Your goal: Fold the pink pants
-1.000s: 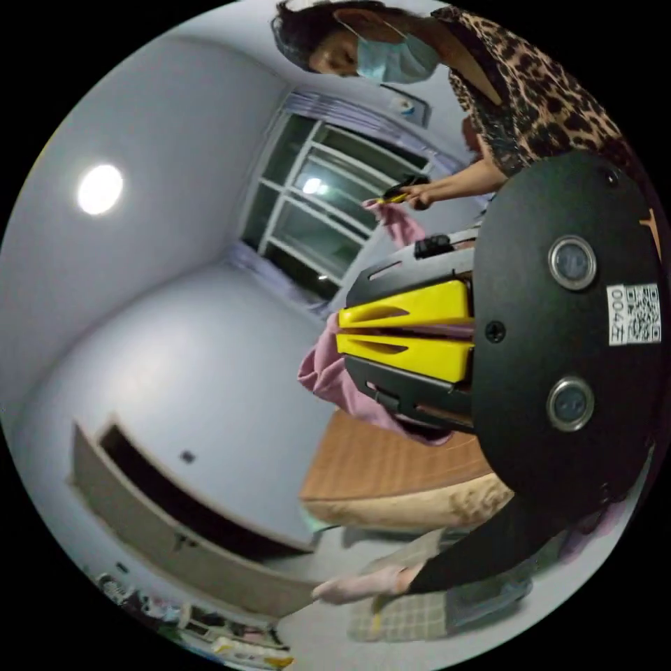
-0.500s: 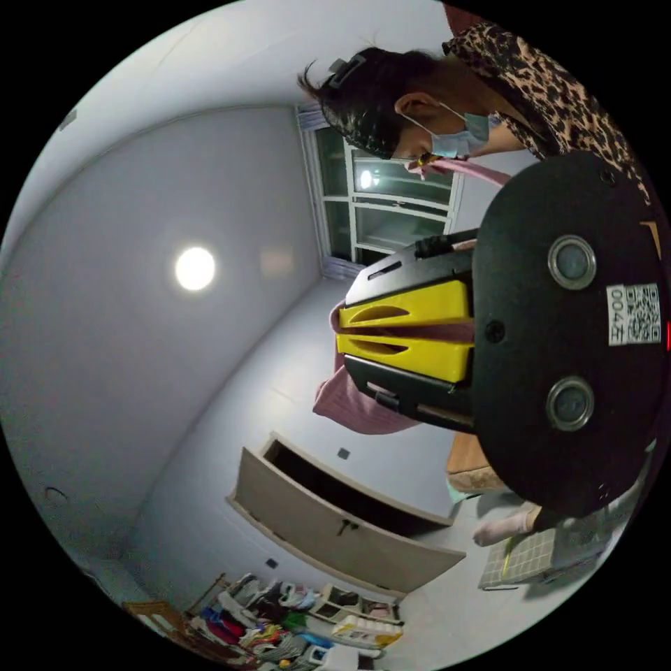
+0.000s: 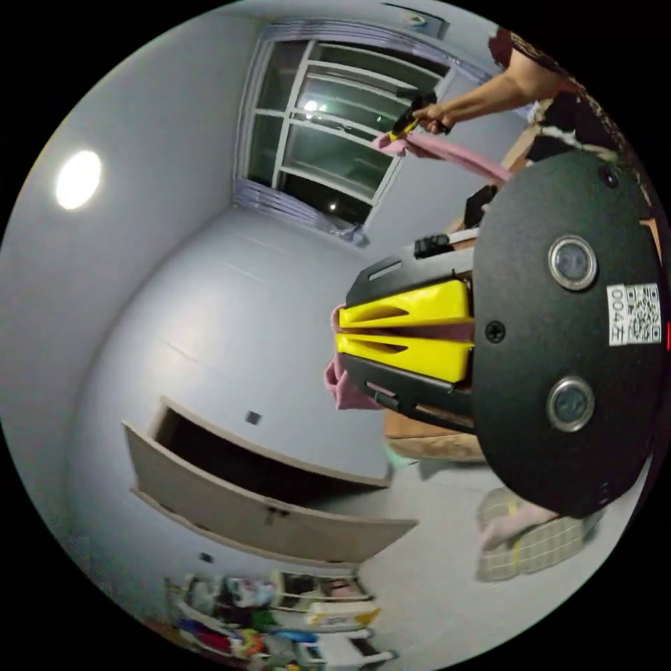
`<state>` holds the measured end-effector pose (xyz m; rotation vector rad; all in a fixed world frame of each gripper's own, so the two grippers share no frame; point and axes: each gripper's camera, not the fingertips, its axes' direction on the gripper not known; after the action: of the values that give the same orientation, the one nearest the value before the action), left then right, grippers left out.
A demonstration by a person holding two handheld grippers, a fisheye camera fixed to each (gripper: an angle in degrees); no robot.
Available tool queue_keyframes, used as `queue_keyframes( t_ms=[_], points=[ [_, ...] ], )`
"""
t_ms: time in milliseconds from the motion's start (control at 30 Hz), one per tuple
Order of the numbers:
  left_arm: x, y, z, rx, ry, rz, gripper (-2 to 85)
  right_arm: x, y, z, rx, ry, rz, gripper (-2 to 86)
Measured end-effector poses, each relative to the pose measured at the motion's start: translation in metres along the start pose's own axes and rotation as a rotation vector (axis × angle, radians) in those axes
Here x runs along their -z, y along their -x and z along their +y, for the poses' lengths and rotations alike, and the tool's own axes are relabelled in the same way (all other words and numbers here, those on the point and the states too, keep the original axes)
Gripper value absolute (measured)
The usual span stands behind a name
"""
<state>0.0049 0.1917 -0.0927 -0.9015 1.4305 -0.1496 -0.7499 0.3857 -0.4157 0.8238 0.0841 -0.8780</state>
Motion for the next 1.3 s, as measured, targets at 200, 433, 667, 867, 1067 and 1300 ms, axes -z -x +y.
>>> queue_keyframes(
  t_ms=[200, 433, 667, 867, 1067, 1300],
  points=[
    [0.047, -0.106, -0.061, -0.344, -0.218, -0.025, 1.1, 0.052, 0.068, -0.018, 0.218, -0.229, 0.050, 5.7],
    [0.062, -0.148, 0.157, -0.575, 0.017, 0.052, 2.8, 0.033, 0.041, 0.203, 0.153, 0.035, 0.070, 6.4],
    [0.041, -0.138, 0.404, -0.513, 0.723, 0.083, 11.4, 0.002, -0.006, 0.460, -0.092, 0.580, 0.209, 9.8],
    [0.047, -0.124, 0.417, -0.347, 0.805, 0.113, 13.5, -0.007, -0.005, 0.515, -0.178, 0.600, 0.064, 10.6],
    [-0.008, -0.101, 0.425, -0.299, 0.950, -0.047, 13.6, -0.081, -0.002, 0.554, -0.240, 0.643, -0.138, 9.8],
    [-0.092, -0.050, 0.440, -0.100, 1.170, -0.159, 14.9, -0.149, 0.023, 0.625, -0.196, 0.753, -0.211, 8.2]
  ],
)
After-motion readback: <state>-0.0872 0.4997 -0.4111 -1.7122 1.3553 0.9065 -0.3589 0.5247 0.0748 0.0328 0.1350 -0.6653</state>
